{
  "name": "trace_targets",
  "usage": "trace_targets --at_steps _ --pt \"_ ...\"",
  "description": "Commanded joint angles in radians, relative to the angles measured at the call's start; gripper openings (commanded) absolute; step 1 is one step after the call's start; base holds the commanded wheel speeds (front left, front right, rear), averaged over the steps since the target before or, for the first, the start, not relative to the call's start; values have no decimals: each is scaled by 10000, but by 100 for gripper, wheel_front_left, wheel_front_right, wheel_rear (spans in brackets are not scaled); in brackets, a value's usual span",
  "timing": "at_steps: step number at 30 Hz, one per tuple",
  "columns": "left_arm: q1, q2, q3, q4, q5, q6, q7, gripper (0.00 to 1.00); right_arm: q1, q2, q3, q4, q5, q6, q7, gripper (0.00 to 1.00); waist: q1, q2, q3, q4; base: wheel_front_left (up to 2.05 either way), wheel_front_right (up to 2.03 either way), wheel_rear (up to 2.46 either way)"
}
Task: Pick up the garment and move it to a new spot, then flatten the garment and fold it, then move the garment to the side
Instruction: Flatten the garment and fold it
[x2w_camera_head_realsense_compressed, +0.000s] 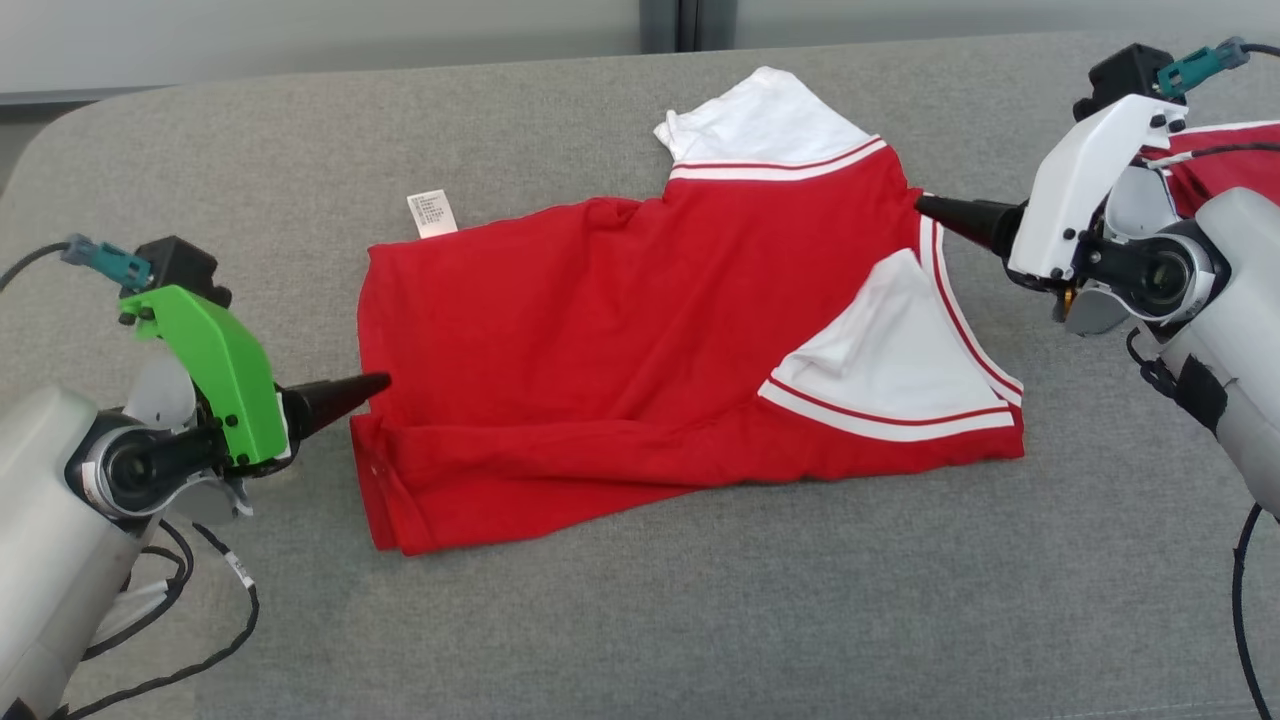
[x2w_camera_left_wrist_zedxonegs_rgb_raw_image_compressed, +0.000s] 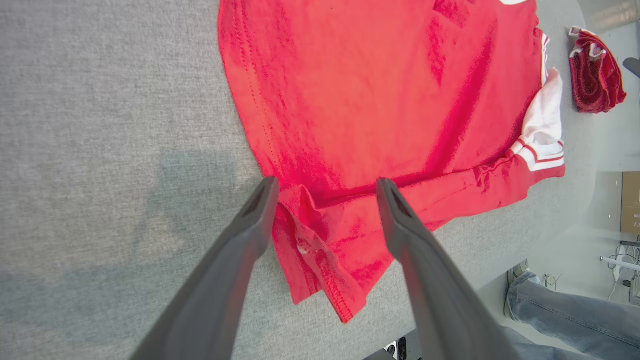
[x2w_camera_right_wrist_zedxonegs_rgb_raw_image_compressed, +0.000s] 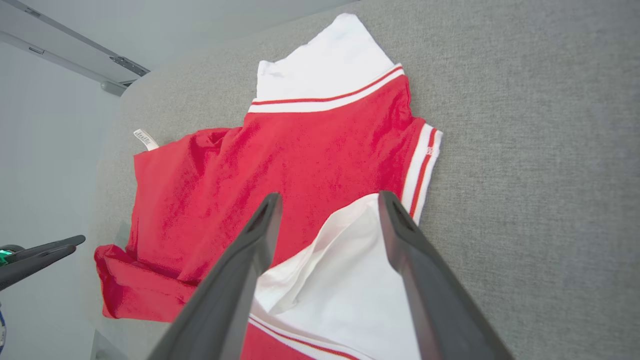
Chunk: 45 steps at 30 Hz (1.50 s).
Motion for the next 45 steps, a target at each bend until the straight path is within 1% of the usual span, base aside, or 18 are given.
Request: trace_targets --at_steps 1,5,8,9,12,13,14,16,19,21,23,24,26,27,31,35,37,45 --pt "-159 77 72 -58 255 -75 -377 100 261 -37 -35 -285 -174 2 -542 100 0 0 -197 29 0 0 0" --pt "-22 288 351 -474 1196 -150 -2479 100 746 -388 -266 -1362 -818 2 -3276 100 0 0 -539 63 0 0 0" --pt "318 727 292 -925 2492 -156 -4369 100 1352 -606 -371 -1988 -1604 2 -5626 100 0 0 -848 47 0 0 0" --pt "479 813 270 -1067 2965 -18 -5064 100 1633 -634 -451 -2162 -1766 1 -6320 100 0 0 -968 61 0 0 0" --pt "973 969 302 -1316 4052 1153 -6619 100 2433 -811 -712 -2507 -2271 1 -7529 100 0 0 -1262 114 0 0 0" --pt "1170 998 303 -1472 4427 1663 -7205 100 2742 -877 -892 -2623 -2574 1 -7729 100 0 0 -1347 139 0 0 0" --pt "1380 975 336 -1612 4641 2037 -7650 100 3014 -883 -1150 -2651 -2774 1 -7817 100 0 0 -1397 151 0 0 0" --pt "1953 907 367 -1974 5121 2813 -8483 100 3583 -862 -2039 -2759 -3924 1 -7895 100 0 0 -1505 173 0 0 0" --pt "2843 748 717 -2708 5687 3931 -8994 100 5302 72 -4120 -3407 -5410 2 -7876 100 0 0 -1579 198 0 0 0" --pt "3606 441 1057 -3323 6033 4497 -9064 100 6421 667 -5228 -3692 -6112 -4 -7880 100 0 0 -1599 209 0 0 0" --pt "4405 128 1616 -3957 6544 4953 -9062 100 7245 1101 -5796 -3788 -6714 -4 -7884 100 0 0 -1586 249 0 0 0" --pt "4852 -22 1811 -4106 6680 5070 -9057 100 7543 1428 -6000 -3825 -6658 -4 -7884 100 0 0 -1578 265 0 0 0" --pt "5664 -328 2211 -4289 6946 5144 -9057 100 8108 1585 -6077 -3694 -7001 1 -7885 100 0 0 -1561 284 0 0 0" --pt "6017 -515 2318 -4281 7022 5072 -9060 100 8257 1712 -6109 -3587 -6916 -2 -7884 100 0 0 -1539 278 0 0 0" --pt "6759 -1094 2170 -3644 7026 4471 -9053 100 8152 1765 -5993 -2898 -6968 -2 -7607 100 0 0 -1463 345 0 0 0" --pt "6272 -1560 1653 -2582 6882 3711 -8689 100 7661 1808 -5849 -2059 -7093 1 -7395 100 0 0 -1357 458 0 0 0" --pt "6032 -1815 1439 -2078 6825 3451 -8454 100 7470 1854 -5822 -1499 -7163 -2 -7156 100 0 0 -1318 537 0 0 0" --pt "5085 -2525 919 -611 6919 2916 -7843 100 6680 2111 -5626 206 -7405 -2 -6342 100 0 0 -1204 705 0 0 0"
